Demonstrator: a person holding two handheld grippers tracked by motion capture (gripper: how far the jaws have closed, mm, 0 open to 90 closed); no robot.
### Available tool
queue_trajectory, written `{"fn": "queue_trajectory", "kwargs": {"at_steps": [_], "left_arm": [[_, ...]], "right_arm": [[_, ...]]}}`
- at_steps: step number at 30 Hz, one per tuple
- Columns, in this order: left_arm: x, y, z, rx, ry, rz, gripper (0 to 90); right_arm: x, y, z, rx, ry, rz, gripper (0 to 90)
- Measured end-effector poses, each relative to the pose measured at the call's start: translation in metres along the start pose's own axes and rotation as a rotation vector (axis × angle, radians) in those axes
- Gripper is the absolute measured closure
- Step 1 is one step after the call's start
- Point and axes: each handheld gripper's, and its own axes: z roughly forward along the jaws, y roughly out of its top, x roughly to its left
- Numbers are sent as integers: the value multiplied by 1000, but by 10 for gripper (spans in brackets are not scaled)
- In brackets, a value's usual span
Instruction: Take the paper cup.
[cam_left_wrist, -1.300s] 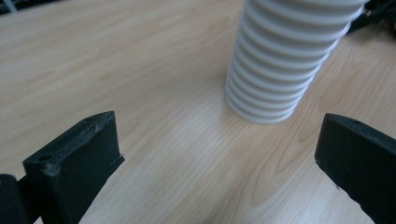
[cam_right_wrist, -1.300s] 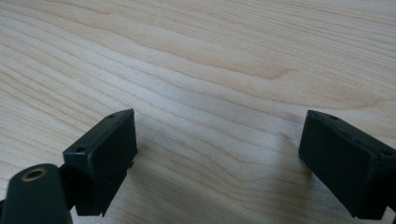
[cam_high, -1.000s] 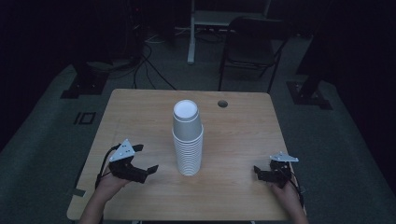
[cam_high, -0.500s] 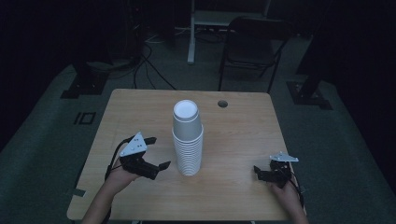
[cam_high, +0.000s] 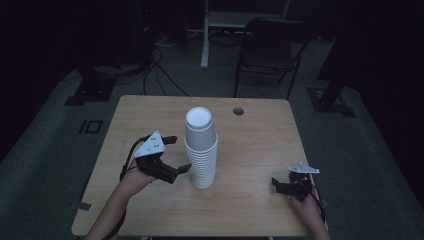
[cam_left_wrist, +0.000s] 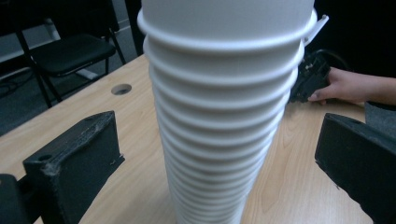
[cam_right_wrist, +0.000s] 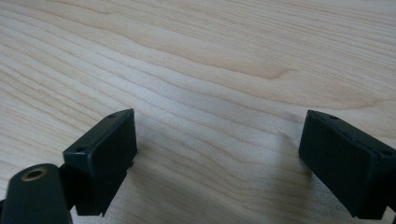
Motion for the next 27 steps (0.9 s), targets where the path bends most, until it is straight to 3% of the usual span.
{"fn": "queue_trajectory", "kwargs": {"at_steps": [4, 9, 12, 20, 27], "left_arm": [[1, 8, 4, -9, 1, 10, 4], [3, 18, 12, -21, -42, 5, 3], [4, 23, 17, -35, -43, 8, 3], [8, 25, 27, -65, -71, -8, 3], [9, 23, 35, -74, -85, 4, 15]], "right_arm": [[0, 0, 0, 0, 0, 0, 107], [0, 0, 0, 0, 0, 0, 107], [0, 0, 0, 0, 0, 0, 107], [0, 0, 0, 0, 0, 0, 107], [0, 0, 0, 0, 0, 0, 107]]}}
